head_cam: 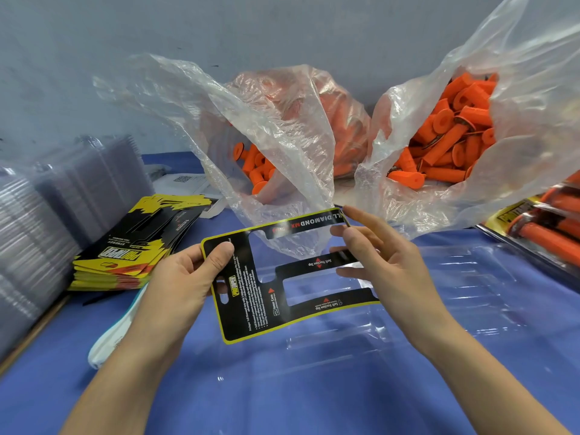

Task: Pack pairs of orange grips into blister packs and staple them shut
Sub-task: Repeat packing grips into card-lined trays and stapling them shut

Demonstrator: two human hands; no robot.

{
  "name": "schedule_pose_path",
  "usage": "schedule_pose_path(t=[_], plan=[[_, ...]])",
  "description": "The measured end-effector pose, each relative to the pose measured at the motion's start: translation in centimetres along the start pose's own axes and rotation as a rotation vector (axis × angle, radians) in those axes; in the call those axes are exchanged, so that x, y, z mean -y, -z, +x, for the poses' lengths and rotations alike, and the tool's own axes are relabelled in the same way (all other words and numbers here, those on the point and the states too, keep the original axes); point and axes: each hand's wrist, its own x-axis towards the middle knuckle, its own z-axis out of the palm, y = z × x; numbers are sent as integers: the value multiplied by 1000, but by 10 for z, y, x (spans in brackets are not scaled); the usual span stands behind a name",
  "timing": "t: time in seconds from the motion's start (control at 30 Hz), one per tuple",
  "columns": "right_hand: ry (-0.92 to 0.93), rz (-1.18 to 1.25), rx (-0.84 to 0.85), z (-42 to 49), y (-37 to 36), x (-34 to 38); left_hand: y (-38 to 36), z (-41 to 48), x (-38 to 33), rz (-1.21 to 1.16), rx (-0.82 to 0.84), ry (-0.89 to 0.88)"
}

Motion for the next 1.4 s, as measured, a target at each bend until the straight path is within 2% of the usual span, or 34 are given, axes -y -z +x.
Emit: schedule_pose_path(t=[0.17,0.23,0.3,0.37,0.4,0.47,0.53,0.6,0.87,1.4], plan=[[25,-27,8,-2,-3,-1,-1,-2,-4,72,-45,4],[43,-23,8,-2,-5,-2,-3,-1,-3,208,-128,-36],[56,-21,12,-2,-10,-3,-6,-3,-6,508,-282,-198],[63,-24,22,-3,-17,-6,-15,-8,-15,772,-345,-536],[66,-25,32,-3,-21,-7,-22,-9,-18,807,-294,-680],[74,-28,57,-4,-28,-9,-40,-14,-22,730,-129,-785],[76,-19,77,-4,-34,-10,-54,-17,-20,661,-11,-794],[78,-5,87,-4,-36,-10,-61,-18,-15,637,21,-803],[56,73,100,-6,-36,-4,-64,-19,-10,558,14,-803],[-37,245,165,-10,-36,-4,-66,-21,-5,576,-2,-891]])
